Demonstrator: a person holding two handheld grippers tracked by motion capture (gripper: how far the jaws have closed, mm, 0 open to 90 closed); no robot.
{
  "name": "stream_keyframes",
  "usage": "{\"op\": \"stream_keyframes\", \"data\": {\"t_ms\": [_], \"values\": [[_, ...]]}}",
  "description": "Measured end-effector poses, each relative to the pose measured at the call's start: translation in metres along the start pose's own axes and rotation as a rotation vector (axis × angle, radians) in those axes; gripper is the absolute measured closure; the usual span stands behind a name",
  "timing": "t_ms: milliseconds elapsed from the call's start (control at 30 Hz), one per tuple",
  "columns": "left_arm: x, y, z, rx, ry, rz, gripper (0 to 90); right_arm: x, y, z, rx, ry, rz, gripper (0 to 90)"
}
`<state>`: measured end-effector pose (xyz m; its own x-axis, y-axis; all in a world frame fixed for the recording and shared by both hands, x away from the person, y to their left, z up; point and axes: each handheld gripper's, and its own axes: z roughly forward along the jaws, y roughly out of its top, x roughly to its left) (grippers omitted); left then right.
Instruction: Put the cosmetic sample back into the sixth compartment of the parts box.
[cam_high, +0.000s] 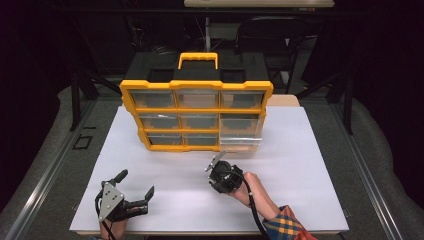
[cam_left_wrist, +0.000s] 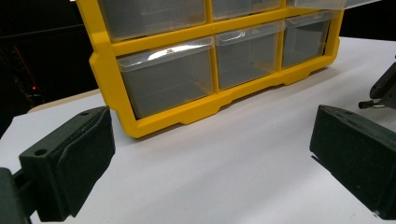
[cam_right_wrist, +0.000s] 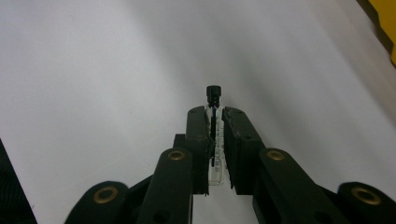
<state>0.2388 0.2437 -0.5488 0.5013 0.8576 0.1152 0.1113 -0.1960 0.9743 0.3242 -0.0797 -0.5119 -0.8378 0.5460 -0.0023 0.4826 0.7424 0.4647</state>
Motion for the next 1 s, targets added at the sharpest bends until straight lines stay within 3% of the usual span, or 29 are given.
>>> {"op": "stream_keyframes", "data": {"t_ms": [1000], "values": [[-0.001, 0.000, 0.000, 0.001, -0.007, -0.001, 0.1, -0.019, -0.026, -0.024, -0.001, -0.034, 0.028, 81.0]]}}
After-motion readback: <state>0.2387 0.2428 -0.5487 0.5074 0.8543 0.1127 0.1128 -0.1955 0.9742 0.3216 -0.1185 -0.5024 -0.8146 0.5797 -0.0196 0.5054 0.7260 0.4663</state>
